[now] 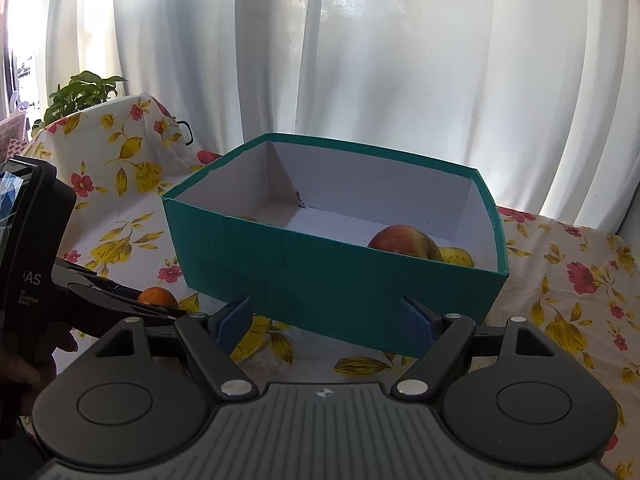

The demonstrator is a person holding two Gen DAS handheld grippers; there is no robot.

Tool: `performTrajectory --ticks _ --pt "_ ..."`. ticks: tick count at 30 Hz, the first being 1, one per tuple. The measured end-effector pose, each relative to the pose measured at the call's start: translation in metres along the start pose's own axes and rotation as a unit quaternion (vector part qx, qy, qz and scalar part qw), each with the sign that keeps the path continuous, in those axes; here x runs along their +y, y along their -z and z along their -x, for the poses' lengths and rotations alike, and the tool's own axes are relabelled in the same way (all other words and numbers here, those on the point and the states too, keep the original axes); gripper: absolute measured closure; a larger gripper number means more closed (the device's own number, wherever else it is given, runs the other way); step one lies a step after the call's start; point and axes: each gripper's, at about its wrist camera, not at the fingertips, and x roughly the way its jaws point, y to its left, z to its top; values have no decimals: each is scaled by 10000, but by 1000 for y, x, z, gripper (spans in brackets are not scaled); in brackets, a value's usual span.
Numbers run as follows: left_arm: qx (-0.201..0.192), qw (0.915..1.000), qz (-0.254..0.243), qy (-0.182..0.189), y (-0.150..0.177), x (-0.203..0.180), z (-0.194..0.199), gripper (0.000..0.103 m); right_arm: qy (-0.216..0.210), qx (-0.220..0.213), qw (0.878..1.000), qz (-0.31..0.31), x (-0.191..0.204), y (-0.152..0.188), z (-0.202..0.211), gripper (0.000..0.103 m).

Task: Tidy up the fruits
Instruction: 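Grasp the orange with the left tool while the right tool holds the cherry tomato, then lower the orange into the teal box and open the left tool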

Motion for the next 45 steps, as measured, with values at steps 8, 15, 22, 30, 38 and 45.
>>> performTrajectory --ticks 8,15,22,30,38,45 --pt "-151 9993 152 301 -7 8 16 59 726 -33 9963 -470 -24 6 18 23" --pt "-351 9974 154 607 -13 13 36 59 709 267 9957 -531 -9 22 27 23" --pt "-394 9969 262 625 -14 30 52 59 503 421 9967 -484 16 31 31 23" --pt "-419 9968 314 603 -10 44 64 58 101 620 9975 -331 43 34 12 23" --pt "-405 9970 402 526 -6 51 65 58 -401 880 9953 -67 72 29 -41 48" --pt "-324 9972 406 546 -7 54 59 58 -612 980 9932 104 84 24 -67 66"
